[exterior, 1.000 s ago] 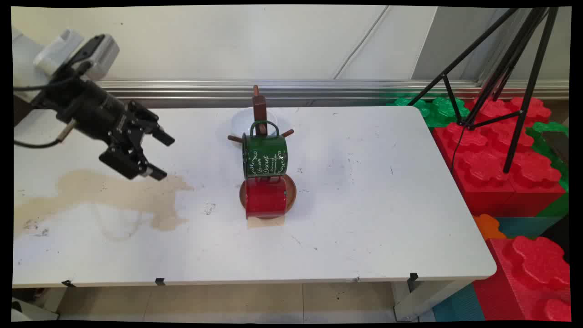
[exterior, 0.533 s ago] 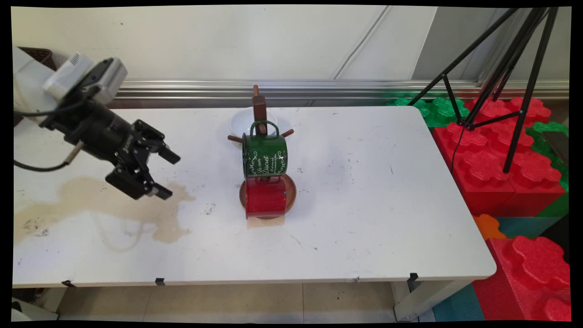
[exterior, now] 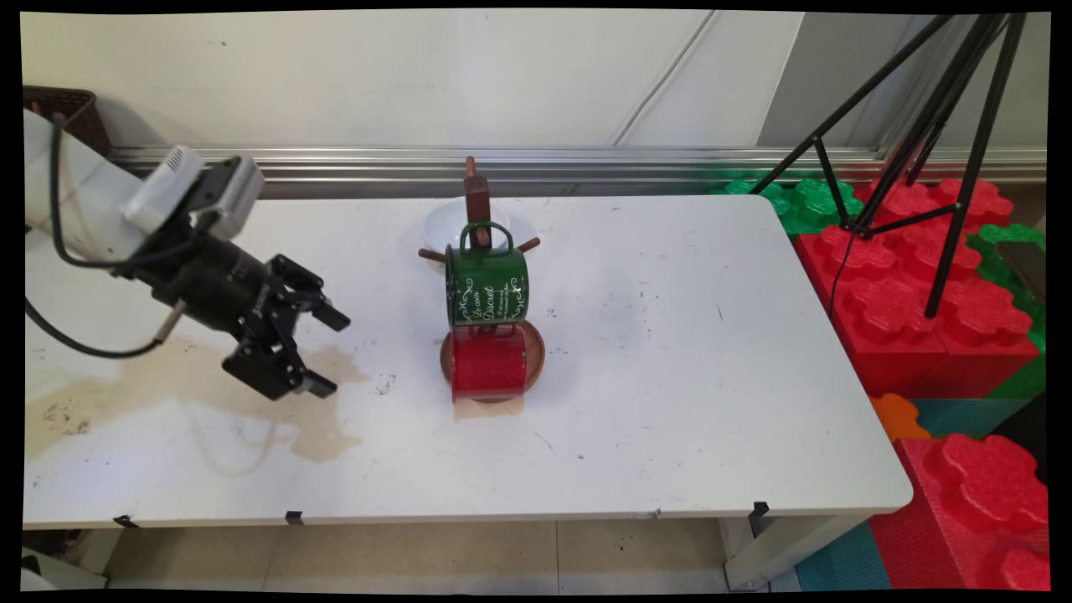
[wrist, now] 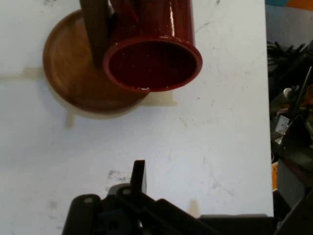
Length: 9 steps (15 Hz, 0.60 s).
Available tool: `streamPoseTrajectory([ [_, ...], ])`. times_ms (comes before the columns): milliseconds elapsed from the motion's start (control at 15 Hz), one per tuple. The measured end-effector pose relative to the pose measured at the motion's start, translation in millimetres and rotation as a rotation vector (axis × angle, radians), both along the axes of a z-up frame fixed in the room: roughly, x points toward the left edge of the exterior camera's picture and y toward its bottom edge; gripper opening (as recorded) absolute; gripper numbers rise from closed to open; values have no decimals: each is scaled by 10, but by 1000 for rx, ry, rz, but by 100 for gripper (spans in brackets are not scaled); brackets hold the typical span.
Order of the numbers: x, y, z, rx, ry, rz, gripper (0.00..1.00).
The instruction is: Pick up the red mug from the rack
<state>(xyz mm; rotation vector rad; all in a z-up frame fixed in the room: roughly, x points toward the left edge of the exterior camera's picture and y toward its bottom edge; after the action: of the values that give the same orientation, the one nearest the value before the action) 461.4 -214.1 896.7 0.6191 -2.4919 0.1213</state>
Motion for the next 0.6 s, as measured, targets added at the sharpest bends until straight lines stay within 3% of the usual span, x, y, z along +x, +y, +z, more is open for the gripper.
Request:
streamPoseTrajectory([
  [600,-229,49,-378,2,-5,-1,100],
])
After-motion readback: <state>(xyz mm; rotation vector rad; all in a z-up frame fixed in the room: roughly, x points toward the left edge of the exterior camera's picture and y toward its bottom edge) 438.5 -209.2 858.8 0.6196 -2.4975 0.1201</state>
